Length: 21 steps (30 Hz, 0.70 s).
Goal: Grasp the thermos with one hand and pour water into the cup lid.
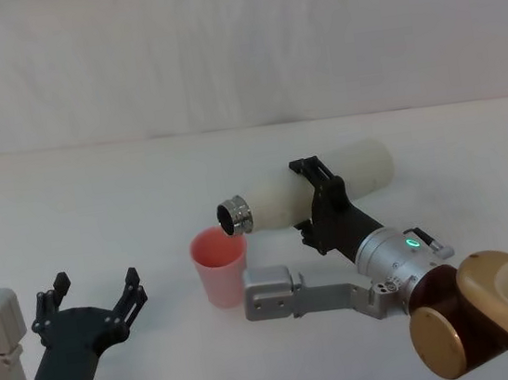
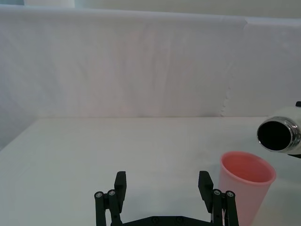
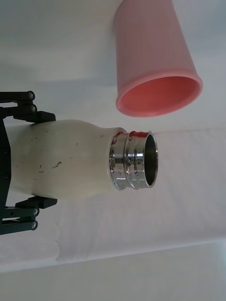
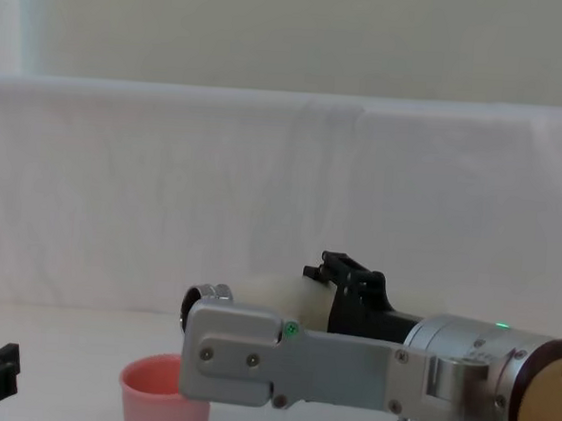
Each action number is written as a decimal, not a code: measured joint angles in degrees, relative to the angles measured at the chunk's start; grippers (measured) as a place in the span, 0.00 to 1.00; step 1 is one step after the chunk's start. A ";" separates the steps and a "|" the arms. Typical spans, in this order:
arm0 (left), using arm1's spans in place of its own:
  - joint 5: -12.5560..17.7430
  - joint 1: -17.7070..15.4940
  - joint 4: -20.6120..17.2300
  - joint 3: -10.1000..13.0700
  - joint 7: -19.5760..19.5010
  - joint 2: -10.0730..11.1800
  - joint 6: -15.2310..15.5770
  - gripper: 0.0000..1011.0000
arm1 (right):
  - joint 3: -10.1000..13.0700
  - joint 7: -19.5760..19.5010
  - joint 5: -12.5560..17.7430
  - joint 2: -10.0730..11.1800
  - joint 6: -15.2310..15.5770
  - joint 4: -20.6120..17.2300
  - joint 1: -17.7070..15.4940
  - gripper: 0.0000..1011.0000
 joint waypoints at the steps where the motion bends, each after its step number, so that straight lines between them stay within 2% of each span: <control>1: 0.00 0.00 0.00 0.00 0.00 0.00 0.00 0.99 | -0.15 0.00 -0.16 -0.06 0.05 0.13 0.11 0.94; 21: 0.00 0.00 0.00 0.00 0.00 0.00 0.00 0.99 | -1.11 -0.44 -1.93 -0.18 0.57 1.36 0.85 0.94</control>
